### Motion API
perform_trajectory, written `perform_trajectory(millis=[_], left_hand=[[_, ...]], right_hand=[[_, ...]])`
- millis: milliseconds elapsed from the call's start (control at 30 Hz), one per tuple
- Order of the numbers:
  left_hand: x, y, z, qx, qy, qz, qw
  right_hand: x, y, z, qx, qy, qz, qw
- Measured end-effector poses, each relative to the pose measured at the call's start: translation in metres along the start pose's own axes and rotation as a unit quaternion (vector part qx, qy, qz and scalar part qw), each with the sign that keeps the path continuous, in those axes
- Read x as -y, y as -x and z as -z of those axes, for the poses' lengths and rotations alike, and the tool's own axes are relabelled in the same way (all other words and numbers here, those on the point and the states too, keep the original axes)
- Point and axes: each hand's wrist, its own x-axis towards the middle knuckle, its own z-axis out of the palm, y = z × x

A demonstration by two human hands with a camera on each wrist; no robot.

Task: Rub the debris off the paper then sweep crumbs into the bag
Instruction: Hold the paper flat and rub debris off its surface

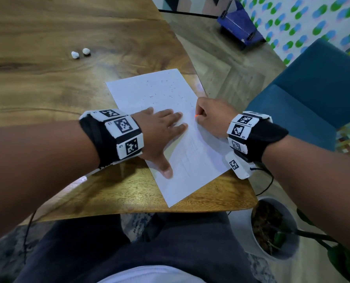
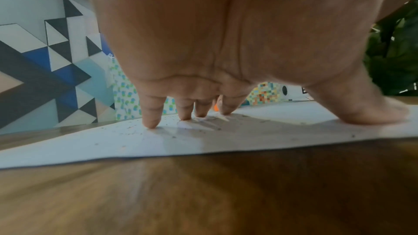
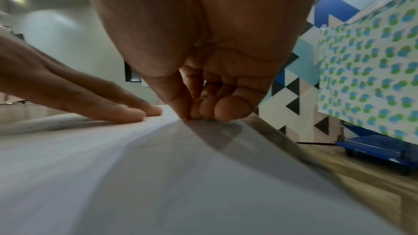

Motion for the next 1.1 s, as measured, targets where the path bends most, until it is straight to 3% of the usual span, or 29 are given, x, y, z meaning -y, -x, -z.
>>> perform_trajectory(millis=[267, 533, 800, 1100], left_hand=[[-0.001, -0.001, -0.003, 0.026, 0.024, 0.001, 0.999], [0.000, -0.001, -0.006, 0.031, 0.032, 0.008, 0.999], [-0.004, -0.003, -0.012, 0.030, 0.034, 0.014, 0.999], [-0.005, -0.002, -0.010, 0.032, 0.045, 0.010, 0.998]], right_hand=[[0.036, 0.080, -0.016, 0.089, 0.009, 0.139, 0.986], [0.027, 0.027, -0.005, 0.029, 0.040, 0.083, 0.995], [0.034, 0.104, -0.017, 0.138, 0.043, 0.179, 0.973], [0.042, 0.048, -0.013, 0.048, 0.045, 0.117, 0.991]])
